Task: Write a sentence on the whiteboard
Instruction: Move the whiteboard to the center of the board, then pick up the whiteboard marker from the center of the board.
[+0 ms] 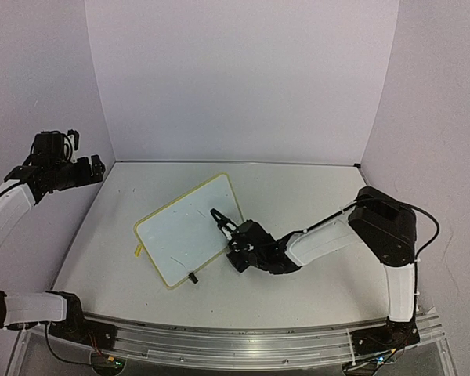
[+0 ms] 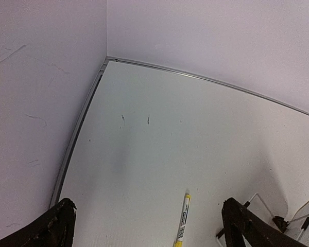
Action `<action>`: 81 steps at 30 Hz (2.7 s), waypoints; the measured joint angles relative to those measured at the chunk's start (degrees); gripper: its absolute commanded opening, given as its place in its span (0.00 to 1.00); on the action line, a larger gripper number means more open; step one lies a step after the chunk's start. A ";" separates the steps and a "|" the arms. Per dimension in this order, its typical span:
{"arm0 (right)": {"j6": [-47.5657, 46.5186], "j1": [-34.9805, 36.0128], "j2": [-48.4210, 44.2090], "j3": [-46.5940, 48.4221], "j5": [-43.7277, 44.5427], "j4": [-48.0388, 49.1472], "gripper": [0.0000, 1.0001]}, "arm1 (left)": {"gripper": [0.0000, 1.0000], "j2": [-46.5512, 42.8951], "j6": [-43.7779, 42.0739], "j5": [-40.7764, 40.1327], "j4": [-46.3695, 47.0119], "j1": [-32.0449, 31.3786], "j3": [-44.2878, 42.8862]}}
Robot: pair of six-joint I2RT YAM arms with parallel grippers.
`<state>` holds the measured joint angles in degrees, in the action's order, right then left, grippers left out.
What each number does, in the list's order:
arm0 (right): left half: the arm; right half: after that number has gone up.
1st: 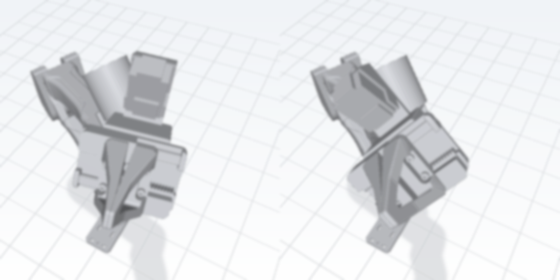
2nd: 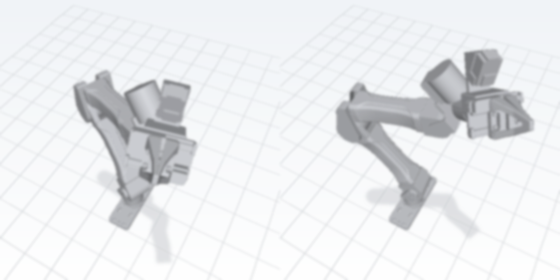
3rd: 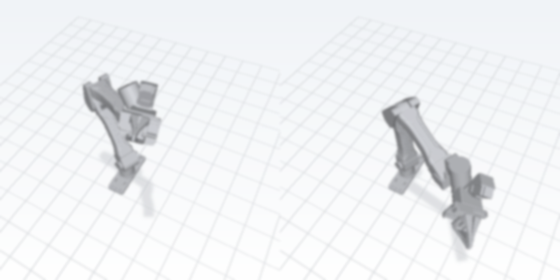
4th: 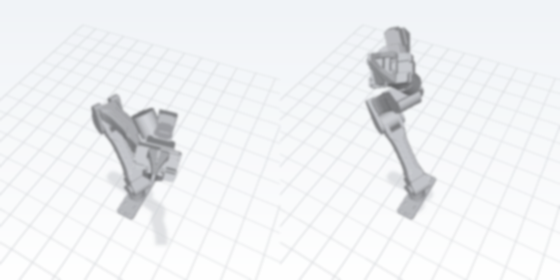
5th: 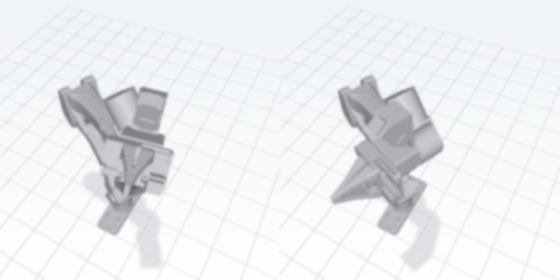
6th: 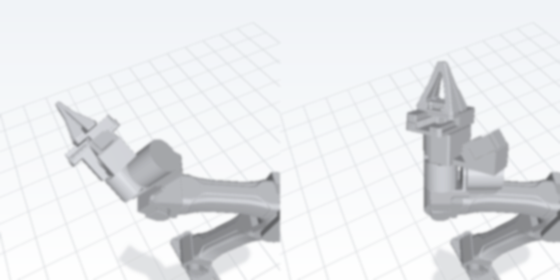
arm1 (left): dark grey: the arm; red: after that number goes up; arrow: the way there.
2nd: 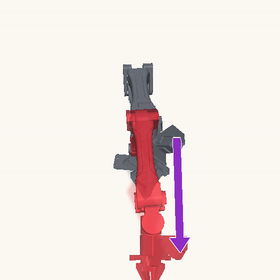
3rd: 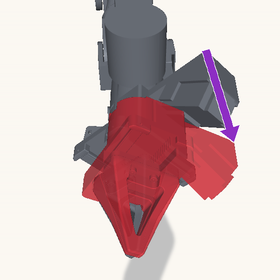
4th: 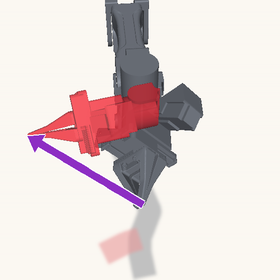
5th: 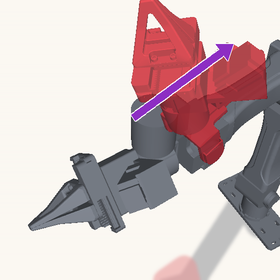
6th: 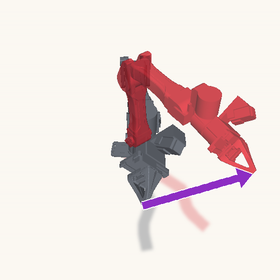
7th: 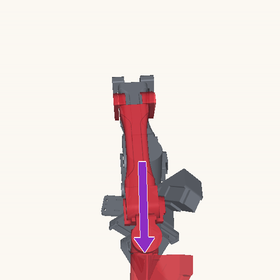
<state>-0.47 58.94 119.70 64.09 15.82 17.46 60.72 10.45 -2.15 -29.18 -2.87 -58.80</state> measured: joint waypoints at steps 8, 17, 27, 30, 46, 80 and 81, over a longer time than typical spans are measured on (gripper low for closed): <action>9.17 -0.20 -4.00 -3.17 15.41 -5.52 0.00 | 0.95 1.02 3.91 0.85 -1.30 -0.09 0.42; 20.54 -2.94 -4.44 -3.91 19.86 -11.12 0.00 | 0.95 0.56 13.38 -0.75 -0.90 -8.87 8.82; 29.09 -3.52 -4.70 -5.26 20.07 -13.91 0.31 | 0.94 2.41 18.83 -2.39 -0.29 -13.96 17.73; 30.45 -3.61 -5.67 -6.23 19.90 -14.11 0.44 | 0.94 3.89 19.75 -1.81 -0.12 -14.14 20.00; 32.08 -1.36 -18.68 -14.57 15.15 -14.16 0.65 | 0.56 16.86 18.59 3.97 4.15 -17.51 22.18; 33.72 -1.31 -34.99 -21.04 14.29 -17.64 0.70 | 0.06 28.74 13.41 -2.52 4.31 -20.39 15.75; 33.69 -1.31 -35.31 -21.04 14.12 -18.02 0.71 | 0.03 28.75 13.51 -2.53 4.35 -20.39 15.72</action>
<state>33.22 57.63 84.39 43.05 29.94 -0.56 89.47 23.96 -4.68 -24.84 -23.27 -43.08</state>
